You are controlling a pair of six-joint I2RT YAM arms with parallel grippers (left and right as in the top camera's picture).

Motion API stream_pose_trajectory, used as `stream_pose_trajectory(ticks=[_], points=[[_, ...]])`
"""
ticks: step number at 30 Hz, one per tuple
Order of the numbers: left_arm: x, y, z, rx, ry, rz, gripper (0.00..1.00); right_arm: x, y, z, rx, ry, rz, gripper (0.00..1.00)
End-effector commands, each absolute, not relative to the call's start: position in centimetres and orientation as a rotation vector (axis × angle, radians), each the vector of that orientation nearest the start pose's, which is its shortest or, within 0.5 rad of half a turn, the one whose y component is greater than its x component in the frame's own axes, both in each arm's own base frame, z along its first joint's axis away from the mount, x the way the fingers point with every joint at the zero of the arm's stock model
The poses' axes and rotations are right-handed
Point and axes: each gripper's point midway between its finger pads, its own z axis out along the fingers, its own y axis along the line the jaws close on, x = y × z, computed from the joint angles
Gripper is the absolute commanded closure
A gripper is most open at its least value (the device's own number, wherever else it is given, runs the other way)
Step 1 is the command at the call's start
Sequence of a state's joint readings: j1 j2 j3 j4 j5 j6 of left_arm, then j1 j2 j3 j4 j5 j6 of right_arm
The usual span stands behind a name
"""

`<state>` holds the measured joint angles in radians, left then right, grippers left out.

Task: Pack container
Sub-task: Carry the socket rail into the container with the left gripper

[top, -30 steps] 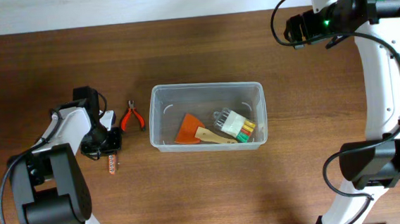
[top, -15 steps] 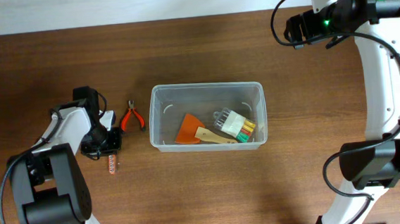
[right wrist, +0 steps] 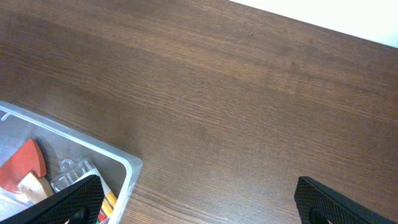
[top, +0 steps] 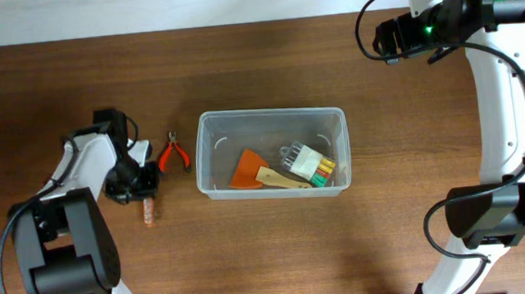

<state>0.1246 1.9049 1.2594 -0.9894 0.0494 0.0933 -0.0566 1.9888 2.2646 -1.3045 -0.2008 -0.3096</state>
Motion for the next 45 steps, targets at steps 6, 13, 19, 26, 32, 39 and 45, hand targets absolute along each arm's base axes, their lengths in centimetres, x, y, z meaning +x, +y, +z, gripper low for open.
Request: stream_pose_trajectory(ticks=[6, 13, 19, 26, 32, 39, 45], points=[[37.7, 3.0, 8.9, -0.03, 3.044, -0.1, 0.98, 47.3, 0.4, 27.4, -0.373, 2.537, 0.117, 0.01], [42.8, -3.3, 17.7, 0.371, 2.796, -0.069, 0.98, 47.3, 0.4, 27.4, -0.373, 2.537, 0.117, 0.01], [44.2, -13.4, 21.8, 1.12, 2.405, 0.025, 0.98, 47.5, 0.4, 27.5, -0.373, 2.529, 0.115, 0.01], [41.9, -21.4, 20.3, 1.638, 2.11, 0.048, 0.98, 47.5, 0.4, 27.5, -0.373, 2.529, 0.114, 0.01], [40.1, -23.3, 14.8, 1.776, 2.201, -0.065, 0.98, 47.5, 0.0, 27.5, -0.365, 2.536, 0.086, 0.01], [38.8, -23.3, 8.7, 1.874, 2.342, -0.174, 0.98, 47.5, 0.0, 27.5, -0.365, 2.535, 0.085, 0.01], [38.5, -23.2, 6.9, 1.892, 2.388, -0.191, 0.88, 47.5, 0.0, 27.5, -0.365, 2.535, 0.085, 0.01]])
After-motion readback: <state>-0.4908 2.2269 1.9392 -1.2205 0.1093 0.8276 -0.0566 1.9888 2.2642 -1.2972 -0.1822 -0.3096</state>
